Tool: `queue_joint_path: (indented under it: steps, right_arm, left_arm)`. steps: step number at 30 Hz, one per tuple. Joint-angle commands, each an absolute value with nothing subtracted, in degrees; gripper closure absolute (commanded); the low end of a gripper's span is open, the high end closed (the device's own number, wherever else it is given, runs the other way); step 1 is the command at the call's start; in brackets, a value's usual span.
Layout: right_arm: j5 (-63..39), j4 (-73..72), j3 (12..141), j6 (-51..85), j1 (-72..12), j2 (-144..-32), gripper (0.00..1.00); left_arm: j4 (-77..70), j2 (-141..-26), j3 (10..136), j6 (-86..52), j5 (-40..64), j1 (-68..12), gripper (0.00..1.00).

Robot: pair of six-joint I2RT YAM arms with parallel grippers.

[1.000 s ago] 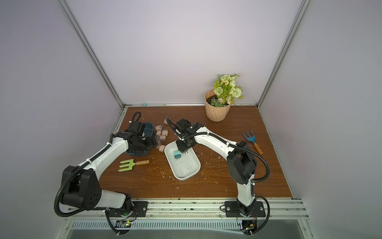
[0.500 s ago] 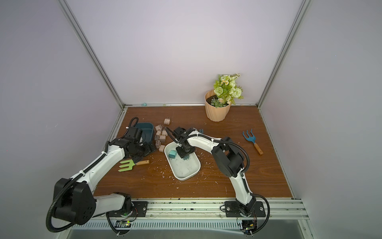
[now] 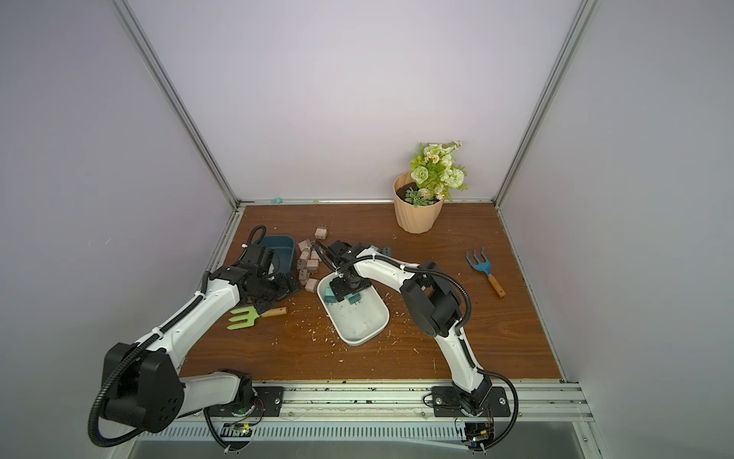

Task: Place the plugs by color into the storage box
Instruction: Place the plug in the storage box, then adjust the plug at the center of the board.

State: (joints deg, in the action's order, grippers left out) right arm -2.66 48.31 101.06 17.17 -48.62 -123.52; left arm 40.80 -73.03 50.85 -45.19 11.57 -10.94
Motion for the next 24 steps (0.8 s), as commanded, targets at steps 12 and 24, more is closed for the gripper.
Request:
queue_joint_path:
  steps: [12,24]
  right_arm:
    - [2.3,53.5,105.4,16.0,-33.1,-116.3,0.20]
    - [-0.7,49.2,105.5,13.7,-27.9,-125.4,0.23]
  left_arm:
    - [42.1,-75.1,54.0,-43.9,11.5,-10.4,0.03]
    - [42.1,-74.3,52.5,-44.5,12.0,-10.5,0.03]
